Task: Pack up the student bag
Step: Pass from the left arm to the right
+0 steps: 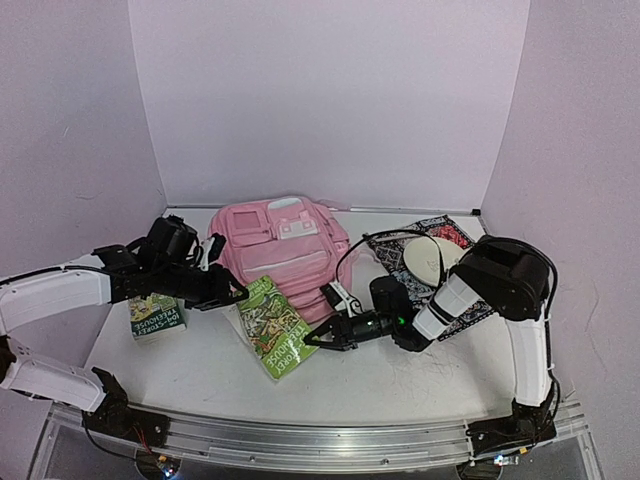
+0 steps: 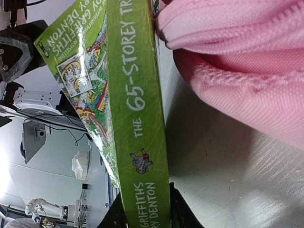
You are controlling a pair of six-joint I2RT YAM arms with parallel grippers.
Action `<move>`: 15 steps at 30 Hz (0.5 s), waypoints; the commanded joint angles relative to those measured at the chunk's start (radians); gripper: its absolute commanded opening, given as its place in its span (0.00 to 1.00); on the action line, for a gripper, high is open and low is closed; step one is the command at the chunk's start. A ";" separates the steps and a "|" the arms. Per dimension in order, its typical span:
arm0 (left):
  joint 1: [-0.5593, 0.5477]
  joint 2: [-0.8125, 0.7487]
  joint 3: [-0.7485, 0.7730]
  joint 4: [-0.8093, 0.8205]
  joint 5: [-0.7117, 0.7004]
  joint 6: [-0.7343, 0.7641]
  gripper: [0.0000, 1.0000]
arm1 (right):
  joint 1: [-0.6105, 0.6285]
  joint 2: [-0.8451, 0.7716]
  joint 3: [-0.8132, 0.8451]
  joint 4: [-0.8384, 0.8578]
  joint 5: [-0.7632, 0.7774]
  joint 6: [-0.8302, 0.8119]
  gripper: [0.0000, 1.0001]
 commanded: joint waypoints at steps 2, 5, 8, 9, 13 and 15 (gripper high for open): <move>0.025 -0.005 0.123 -0.093 -0.090 0.179 0.49 | -0.004 -0.158 -0.020 0.065 -0.037 -0.027 0.00; 0.053 0.011 0.169 -0.132 -0.093 0.268 0.58 | -0.008 -0.229 -0.011 -0.062 -0.043 -0.072 0.00; 0.089 0.040 0.232 -0.161 -0.050 0.380 0.62 | -0.010 -0.301 0.036 -0.328 -0.040 -0.205 0.00; 0.098 0.052 0.255 -0.170 -0.035 0.415 0.63 | -0.014 -0.324 0.056 -0.414 -0.039 -0.248 0.00; 0.113 0.106 0.341 -0.191 0.037 0.594 0.67 | -0.038 -0.402 0.137 -0.692 -0.052 -0.370 0.00; 0.116 0.136 0.382 -0.201 0.090 0.669 0.68 | -0.044 -0.426 0.218 -0.896 -0.040 -0.478 0.00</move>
